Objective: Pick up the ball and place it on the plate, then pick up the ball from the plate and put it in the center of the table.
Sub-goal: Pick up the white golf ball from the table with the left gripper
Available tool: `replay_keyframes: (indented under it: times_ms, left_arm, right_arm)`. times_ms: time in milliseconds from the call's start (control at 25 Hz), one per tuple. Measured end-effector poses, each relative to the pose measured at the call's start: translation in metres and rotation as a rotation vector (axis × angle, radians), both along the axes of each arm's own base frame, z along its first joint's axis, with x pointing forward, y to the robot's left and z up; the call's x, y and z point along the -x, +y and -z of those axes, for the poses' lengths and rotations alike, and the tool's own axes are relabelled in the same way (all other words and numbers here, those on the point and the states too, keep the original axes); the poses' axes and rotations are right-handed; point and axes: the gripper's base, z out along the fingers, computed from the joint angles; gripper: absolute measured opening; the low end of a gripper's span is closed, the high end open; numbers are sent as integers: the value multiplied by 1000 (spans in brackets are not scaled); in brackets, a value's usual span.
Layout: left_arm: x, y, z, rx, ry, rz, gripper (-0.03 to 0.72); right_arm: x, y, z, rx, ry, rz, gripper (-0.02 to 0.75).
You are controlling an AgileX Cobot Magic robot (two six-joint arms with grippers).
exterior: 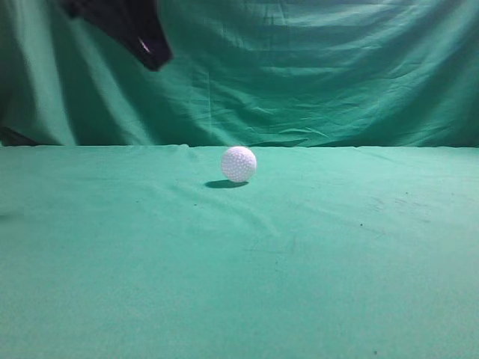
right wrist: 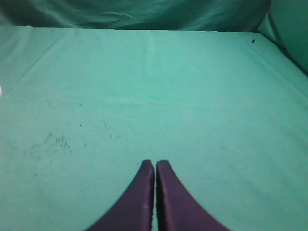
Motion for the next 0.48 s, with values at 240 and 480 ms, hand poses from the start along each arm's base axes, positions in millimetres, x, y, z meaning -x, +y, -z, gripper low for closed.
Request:
replay_keyframes:
  times_ms: [240,480]
  left_arm:
    - [-37,-32,23,-100,-9,101,107]
    - [-62,-49,34,-78,36,69,417]
  right_arm:
    - [0,0,0,0,0,0,0]
    - [0,0,0,0,0,0,0]
